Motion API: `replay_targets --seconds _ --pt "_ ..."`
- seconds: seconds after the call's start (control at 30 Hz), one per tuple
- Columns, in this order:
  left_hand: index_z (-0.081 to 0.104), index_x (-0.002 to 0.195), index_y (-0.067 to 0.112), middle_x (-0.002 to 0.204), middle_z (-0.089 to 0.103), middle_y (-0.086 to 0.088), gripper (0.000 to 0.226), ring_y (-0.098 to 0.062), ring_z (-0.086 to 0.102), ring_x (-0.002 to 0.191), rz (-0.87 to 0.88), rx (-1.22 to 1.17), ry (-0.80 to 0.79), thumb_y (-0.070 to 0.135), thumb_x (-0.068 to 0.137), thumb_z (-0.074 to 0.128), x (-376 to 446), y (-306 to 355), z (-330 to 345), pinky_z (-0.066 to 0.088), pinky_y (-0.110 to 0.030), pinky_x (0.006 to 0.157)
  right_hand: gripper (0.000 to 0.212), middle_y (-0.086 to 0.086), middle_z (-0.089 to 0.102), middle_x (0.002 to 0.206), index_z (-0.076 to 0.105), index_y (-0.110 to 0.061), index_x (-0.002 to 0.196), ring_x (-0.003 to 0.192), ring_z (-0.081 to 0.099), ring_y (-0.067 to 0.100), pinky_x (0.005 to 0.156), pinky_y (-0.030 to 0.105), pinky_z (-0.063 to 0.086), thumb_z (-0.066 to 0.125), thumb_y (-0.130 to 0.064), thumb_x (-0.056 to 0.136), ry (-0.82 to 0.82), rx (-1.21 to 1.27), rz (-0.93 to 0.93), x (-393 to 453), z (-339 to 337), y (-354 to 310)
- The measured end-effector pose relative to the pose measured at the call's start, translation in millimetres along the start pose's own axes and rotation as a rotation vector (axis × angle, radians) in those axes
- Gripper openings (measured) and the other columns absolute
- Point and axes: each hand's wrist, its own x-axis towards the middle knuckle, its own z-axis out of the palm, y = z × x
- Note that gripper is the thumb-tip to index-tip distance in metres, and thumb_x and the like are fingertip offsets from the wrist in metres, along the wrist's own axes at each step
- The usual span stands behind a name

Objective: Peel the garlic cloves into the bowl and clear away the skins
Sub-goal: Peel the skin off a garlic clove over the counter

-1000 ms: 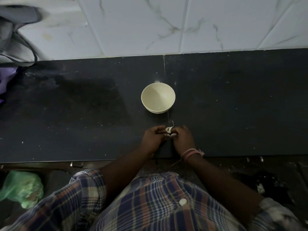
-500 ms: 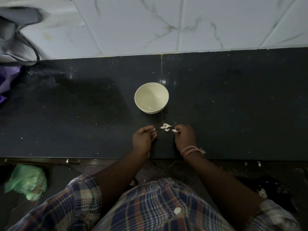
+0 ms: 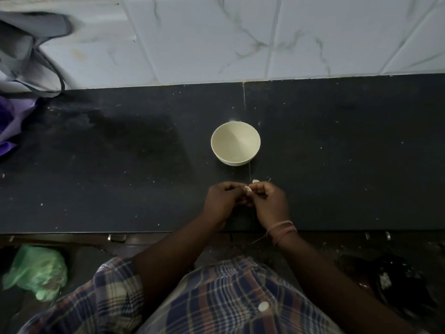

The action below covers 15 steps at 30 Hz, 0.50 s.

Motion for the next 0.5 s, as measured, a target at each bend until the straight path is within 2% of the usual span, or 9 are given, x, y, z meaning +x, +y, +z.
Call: replay_targets --seconds 0.1,0.17,0.27,0.4,0.5 --pt "0.075 0.097 -0.001 0.09 0.076 -0.02 0.011 -0.025 0.073 0.079 -0.004 -0.025 -0.007 0.002 0.09 0.067 3 -2 -15 0.063 -0.039 0.08 0.009 0.01 0.073 0.084 0.071 -0.006 0.093 0.075 0.071 0.02 0.058 0.022 0.055 0.069 0.0 0.087 -0.017 -0.002 -0.001 -3 9 -2" --pt "0.075 0.097 -0.001 0.091 0.076 -0.022 0.011 -0.028 0.073 0.081 -0.006 -0.028 -0.002 0.003 0.09 0.068 5 -4 -23 0.062 -0.045 0.084 0.01 0.011 0.073 0.085 0.072 -0.004 0.096 0.075 0.071 0.02 0.058 0.022 0.056 0.069 0.001 0.087 -0.009 -0.016 0.0 -6 15 -4" --pt "0.075 0.097 0.0 0.089 0.076 -0.019 0.011 -0.026 0.074 0.08 0.026 0.021 -0.021 0.006 0.091 0.067 7 -1 -31 0.062 -0.04 0.079 0.013 0.011 0.075 0.087 0.073 -0.003 0.098 0.079 0.072 0.022 0.064 0.024 0.058 0.068 0.002 0.087 -0.005 -0.018 0.002 -7 21 -4" --pt "0.075 0.091 0.003 0.08 0.076 -0.013 0.01 -0.022 0.073 0.069 0.073 0.096 -0.013 0.006 0.091 0.065 9 7 -37 0.061 -0.03 0.066 0.014 0.013 0.076 0.089 0.074 -0.002 0.097 0.085 0.074 0.026 0.076 0.033 0.061 0.07 0.004 0.085 -0.048 0.044 -0.022 -6 29 -9" --pt "0.074 0.09 0.001 0.077 0.075 -0.014 0.011 -0.022 0.071 0.068 0.07 0.079 -0.027 0.004 0.09 0.063 11 12 -40 0.059 -0.029 0.063 0.014 0.016 0.075 0.089 0.074 0.0 0.097 0.082 0.074 0.024 0.073 0.031 0.06 0.069 0.006 0.085 -0.036 0.139 0.003 -7 36 -13"
